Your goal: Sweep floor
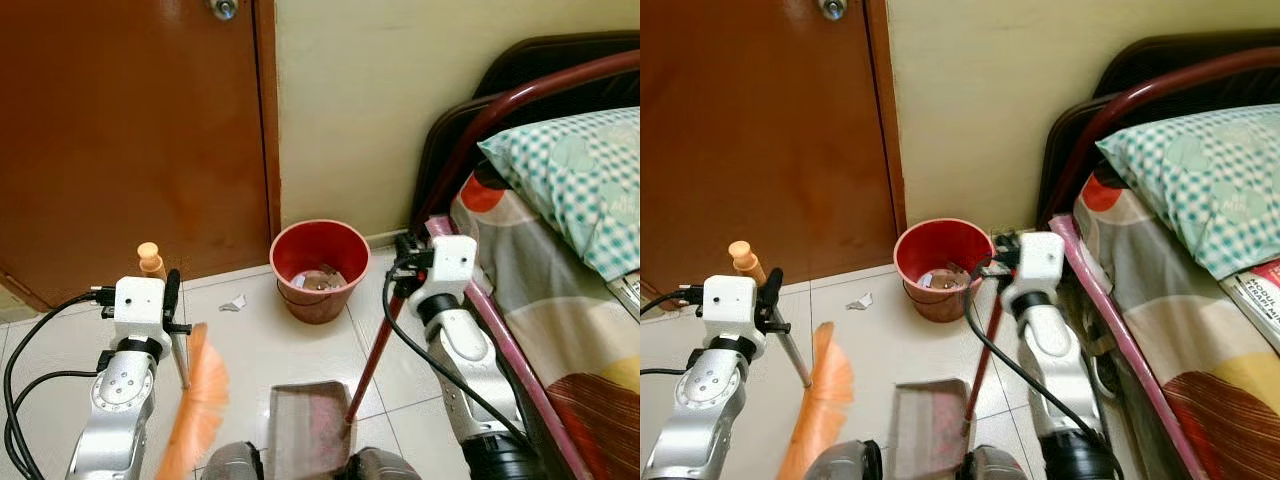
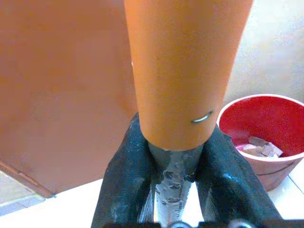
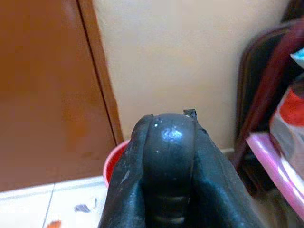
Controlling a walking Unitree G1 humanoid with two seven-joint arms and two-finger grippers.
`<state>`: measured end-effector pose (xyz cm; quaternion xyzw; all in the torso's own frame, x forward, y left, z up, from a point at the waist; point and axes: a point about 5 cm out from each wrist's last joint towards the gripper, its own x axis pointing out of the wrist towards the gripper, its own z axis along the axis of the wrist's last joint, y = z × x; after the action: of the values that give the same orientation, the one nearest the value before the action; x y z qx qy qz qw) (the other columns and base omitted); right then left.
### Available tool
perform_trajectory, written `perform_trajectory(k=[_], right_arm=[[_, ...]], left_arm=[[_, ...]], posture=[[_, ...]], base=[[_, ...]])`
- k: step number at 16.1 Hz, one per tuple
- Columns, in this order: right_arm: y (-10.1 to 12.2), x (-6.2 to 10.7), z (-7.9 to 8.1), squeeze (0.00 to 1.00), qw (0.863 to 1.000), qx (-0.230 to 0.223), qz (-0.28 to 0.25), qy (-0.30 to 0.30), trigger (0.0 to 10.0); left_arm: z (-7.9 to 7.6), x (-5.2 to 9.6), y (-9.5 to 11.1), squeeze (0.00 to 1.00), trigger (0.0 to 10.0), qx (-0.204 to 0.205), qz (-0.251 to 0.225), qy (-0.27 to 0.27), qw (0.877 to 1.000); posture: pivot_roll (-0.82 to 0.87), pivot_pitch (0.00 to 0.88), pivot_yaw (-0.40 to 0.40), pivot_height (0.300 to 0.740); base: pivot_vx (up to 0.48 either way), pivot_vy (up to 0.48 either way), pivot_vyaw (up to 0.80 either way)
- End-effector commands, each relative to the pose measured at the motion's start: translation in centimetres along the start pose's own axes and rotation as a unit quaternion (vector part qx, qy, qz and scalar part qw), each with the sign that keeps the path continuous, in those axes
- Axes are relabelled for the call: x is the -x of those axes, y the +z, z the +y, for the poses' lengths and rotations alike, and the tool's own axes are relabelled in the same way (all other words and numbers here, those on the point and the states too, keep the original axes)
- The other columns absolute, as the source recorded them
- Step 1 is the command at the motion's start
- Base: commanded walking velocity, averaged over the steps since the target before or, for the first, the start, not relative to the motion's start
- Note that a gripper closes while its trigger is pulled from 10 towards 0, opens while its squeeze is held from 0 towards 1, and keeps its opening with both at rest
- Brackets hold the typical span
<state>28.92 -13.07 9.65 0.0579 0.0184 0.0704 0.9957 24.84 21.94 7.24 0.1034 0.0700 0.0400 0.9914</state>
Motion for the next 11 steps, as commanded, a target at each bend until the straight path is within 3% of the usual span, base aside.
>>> perform_trajectory(k=[1,5,11], right_arm=[[1.2,0.1,-0.7,0.00,1.000,-0.007,-0.025,-0.014,10.0],[0.9,0.2,-1.0,0.00,1.000,0.008,-0.019,-0.011,10.0],[0.1,0.5,-0.7,0.00,1.000,0.007,-0.008,-0.013,10.0]], left_arm=[[0.7,-0.1,0.0,0.00,10.0,-0.010,0.005,0.003,1.000],[0.4,-1.1,1.0,0.00,10.0,-0.007,-0.014,-0.006,1.000],[0.3,-1.4,1.2,0.00,10.0,-0.005,-0.019,-0.009,1.000]], posture=[[0.03,0.122,-0.017,0.740],[0.03,0.122,-0.014,0.740],[0.03,0.103,-0.017,0.740]], base=[[0.000,0.330,-0.63],[0.122,0.340,-0.52],[0.252,0.340,0.00]])
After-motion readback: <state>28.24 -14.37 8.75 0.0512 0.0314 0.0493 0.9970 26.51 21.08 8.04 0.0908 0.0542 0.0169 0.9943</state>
